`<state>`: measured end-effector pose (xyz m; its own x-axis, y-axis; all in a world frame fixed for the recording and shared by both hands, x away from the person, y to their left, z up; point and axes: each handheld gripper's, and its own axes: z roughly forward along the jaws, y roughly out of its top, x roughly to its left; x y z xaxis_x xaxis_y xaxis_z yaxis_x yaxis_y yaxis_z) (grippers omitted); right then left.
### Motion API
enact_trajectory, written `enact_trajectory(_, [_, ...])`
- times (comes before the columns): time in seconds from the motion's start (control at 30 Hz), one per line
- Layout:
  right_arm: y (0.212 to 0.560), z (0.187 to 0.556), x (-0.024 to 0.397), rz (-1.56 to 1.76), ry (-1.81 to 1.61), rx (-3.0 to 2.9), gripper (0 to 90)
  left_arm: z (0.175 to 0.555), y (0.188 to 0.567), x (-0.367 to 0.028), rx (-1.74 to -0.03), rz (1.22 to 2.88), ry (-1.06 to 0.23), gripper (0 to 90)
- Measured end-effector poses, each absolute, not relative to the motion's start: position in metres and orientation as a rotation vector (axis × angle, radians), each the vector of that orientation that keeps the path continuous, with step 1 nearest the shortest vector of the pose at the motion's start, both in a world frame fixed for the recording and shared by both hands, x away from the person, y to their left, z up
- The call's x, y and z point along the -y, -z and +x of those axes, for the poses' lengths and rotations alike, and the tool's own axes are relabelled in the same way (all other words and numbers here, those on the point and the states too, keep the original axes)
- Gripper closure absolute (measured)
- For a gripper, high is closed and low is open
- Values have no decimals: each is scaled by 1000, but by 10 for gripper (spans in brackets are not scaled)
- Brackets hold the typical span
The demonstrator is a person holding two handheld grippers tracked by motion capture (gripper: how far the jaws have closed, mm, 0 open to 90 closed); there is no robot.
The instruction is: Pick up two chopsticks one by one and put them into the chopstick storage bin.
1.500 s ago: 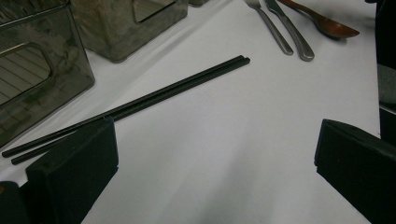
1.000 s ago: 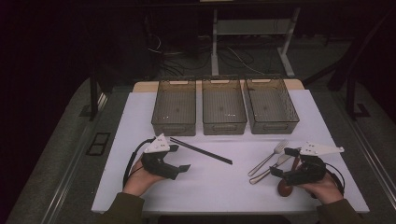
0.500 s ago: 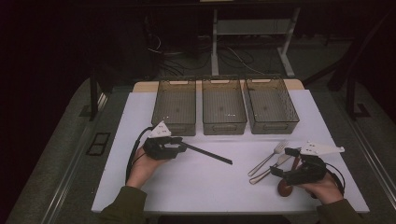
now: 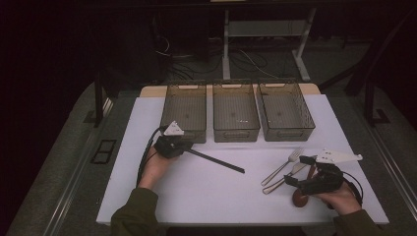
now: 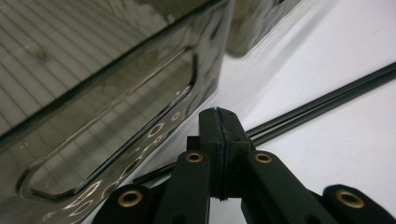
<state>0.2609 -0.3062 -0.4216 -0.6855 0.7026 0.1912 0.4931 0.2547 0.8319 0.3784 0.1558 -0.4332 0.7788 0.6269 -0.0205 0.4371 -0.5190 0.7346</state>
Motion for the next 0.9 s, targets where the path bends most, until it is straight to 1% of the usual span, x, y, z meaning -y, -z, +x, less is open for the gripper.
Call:
enact_trajectory(0.5, [422, 261, 306, 1120, -1400, -2309, 12, 390, 443, -150, -795, 2245, -345, 892])
enact_trajectory(0.9, [422, 261, 307, 1121, -1402, -2309, 12, 391, 447, -149, -798, 2273, -350, 893])
